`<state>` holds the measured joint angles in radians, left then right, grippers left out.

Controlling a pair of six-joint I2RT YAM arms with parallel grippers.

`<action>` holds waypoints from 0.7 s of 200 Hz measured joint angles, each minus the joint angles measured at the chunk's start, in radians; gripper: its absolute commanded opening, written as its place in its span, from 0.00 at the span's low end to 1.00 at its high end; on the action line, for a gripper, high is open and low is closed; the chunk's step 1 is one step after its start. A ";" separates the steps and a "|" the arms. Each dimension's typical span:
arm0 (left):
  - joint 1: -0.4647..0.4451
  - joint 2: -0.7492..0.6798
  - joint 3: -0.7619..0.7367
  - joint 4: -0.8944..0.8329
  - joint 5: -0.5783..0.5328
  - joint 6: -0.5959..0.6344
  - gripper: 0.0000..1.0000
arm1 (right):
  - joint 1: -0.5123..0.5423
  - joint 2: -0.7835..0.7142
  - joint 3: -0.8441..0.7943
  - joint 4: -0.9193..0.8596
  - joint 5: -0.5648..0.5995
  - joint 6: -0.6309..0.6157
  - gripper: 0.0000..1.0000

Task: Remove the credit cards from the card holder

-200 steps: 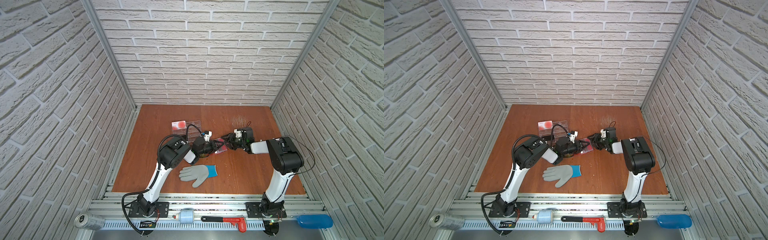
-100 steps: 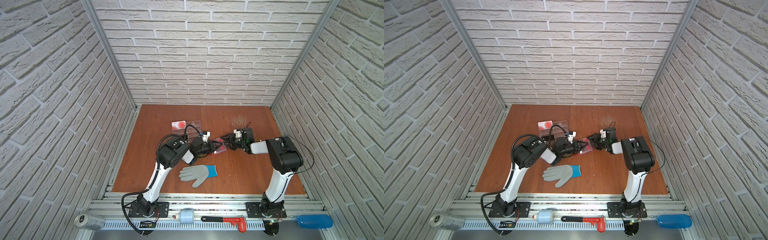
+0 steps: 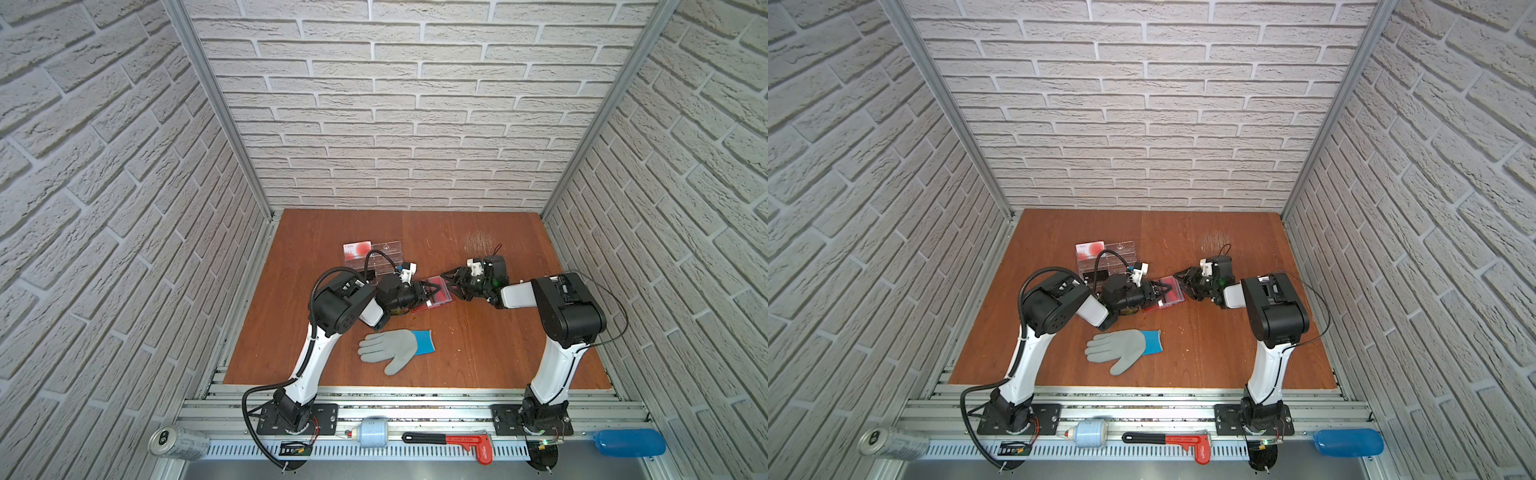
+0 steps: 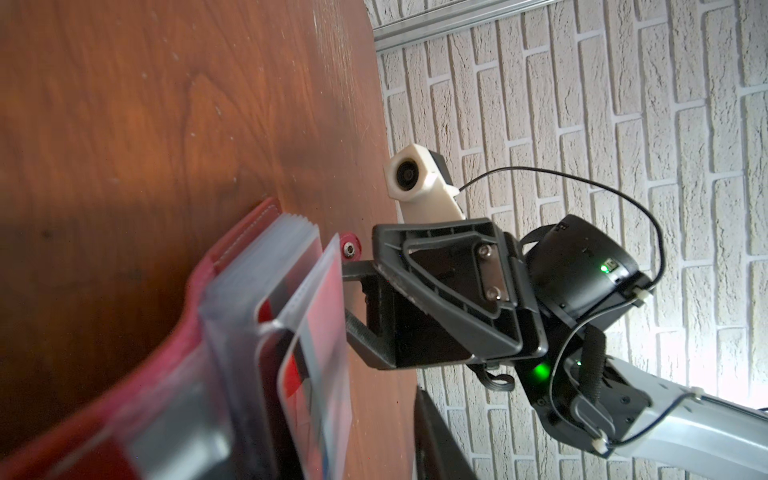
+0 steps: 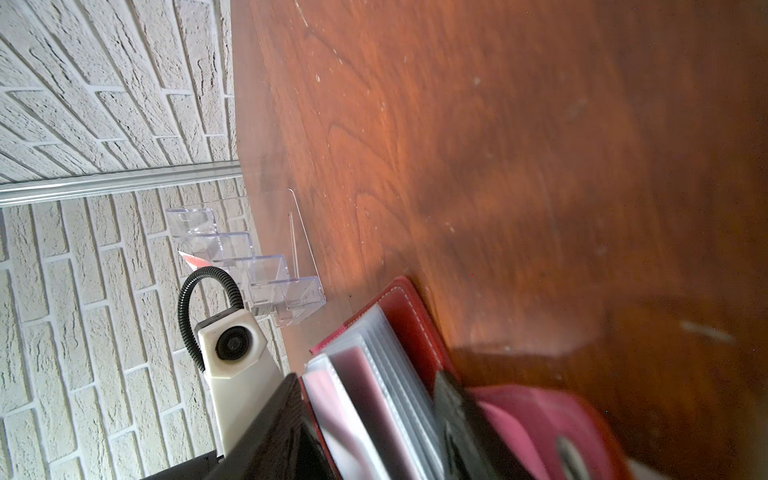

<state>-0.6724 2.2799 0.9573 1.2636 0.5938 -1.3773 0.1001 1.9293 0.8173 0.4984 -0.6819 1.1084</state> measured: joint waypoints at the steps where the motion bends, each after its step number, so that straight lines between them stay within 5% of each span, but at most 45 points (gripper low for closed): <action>1: 0.000 0.000 0.000 0.000 0.000 0.000 0.33 | 0.000 0.001 0.000 0.001 -0.001 0.000 0.54; 140: 0.028 -0.032 -0.040 -0.045 0.014 0.032 0.33 | -0.022 0.027 0.000 0.041 -0.061 -0.006 0.54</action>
<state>-0.6441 2.2478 0.9176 1.2190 0.6083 -1.3449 0.0780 1.9564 0.8169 0.5392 -0.7433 1.1027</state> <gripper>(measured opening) 0.329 0.538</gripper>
